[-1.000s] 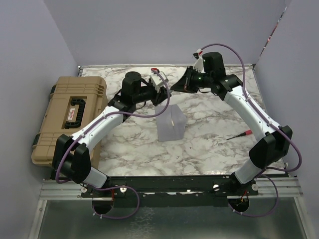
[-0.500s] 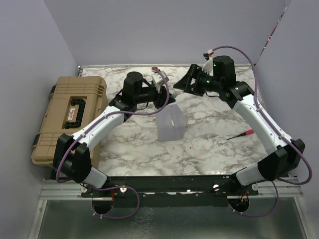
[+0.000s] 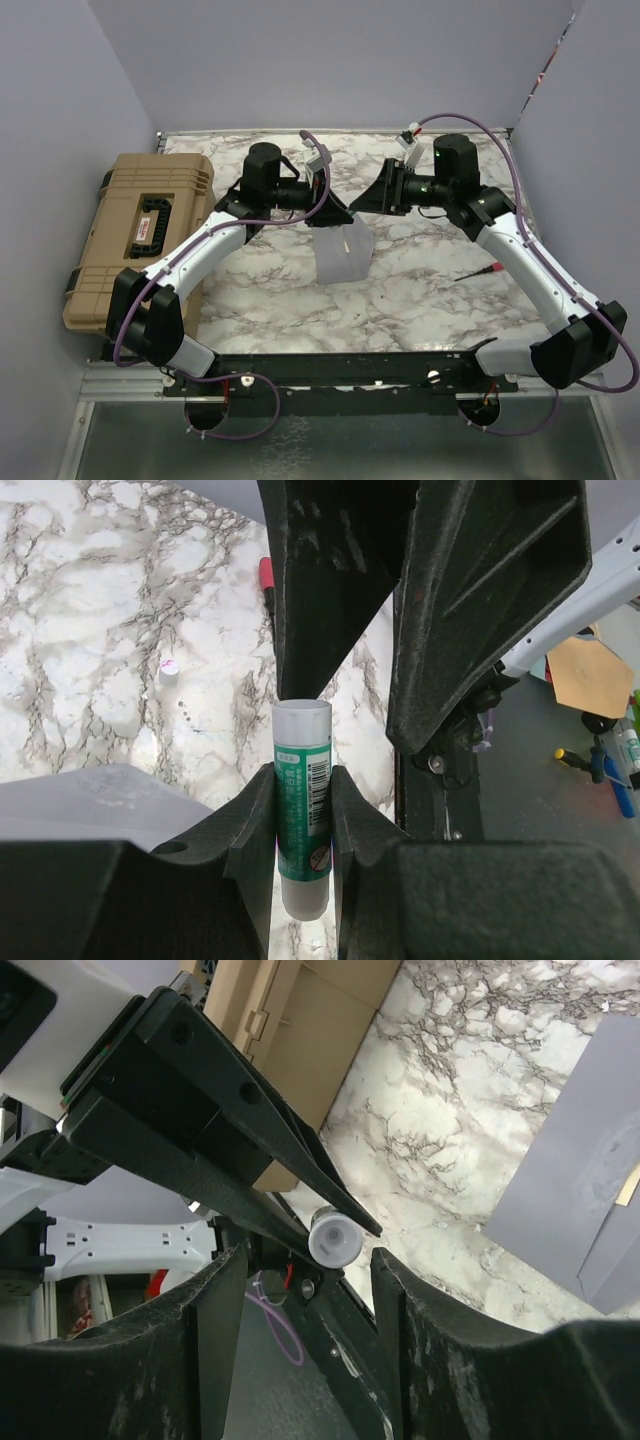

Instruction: Place the letter into the envelope and seal it

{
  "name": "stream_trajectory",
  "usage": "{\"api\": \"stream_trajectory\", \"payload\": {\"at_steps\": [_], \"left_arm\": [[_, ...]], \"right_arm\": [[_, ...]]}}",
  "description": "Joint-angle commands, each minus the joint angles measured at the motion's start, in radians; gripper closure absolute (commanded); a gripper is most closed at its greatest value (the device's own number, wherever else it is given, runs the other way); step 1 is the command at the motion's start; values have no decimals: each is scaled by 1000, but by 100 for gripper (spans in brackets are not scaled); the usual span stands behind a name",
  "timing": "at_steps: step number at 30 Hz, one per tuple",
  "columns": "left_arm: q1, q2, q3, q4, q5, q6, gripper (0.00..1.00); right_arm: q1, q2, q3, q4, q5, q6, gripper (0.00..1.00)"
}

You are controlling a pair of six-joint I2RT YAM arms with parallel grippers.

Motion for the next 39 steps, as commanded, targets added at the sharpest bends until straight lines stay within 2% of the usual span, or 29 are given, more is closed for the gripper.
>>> {"api": "stream_trajectory", "payload": {"at_steps": [1, 6, 8, 12, 16, 20, 31, 39], "left_arm": [[14, -12, -2, 7, 47, -21, 100], [19, -21, -8, 8, 24, -12, 100], [23, -19, 0, 8, 24, -13, 100], [37, -6, 18, 8, 49, -9, 100], [55, 3, 16, 8, 100, -3, 100], [65, 13, 19, 8, 116, 10, 100], [68, 31, 51, 8, 127, 26, 100], [73, -6, 7, 7, 120, 68, 100]], "right_arm": [[2, -29, 16, 26, 23, -2, 44], [4, -39, -8, 33, 104, 62, 44], [4, -32, 3, 9, 119, 37, 44], [4, 5, 55, -44, 57, -26, 45], [4, 30, 87, -31, 1, -34, 56], [4, 76, 141, -67, 1, -46, 57], [3, 145, 197, -76, 36, -18, 53], [13, 97, 130, -10, 50, 65, 42]]}}
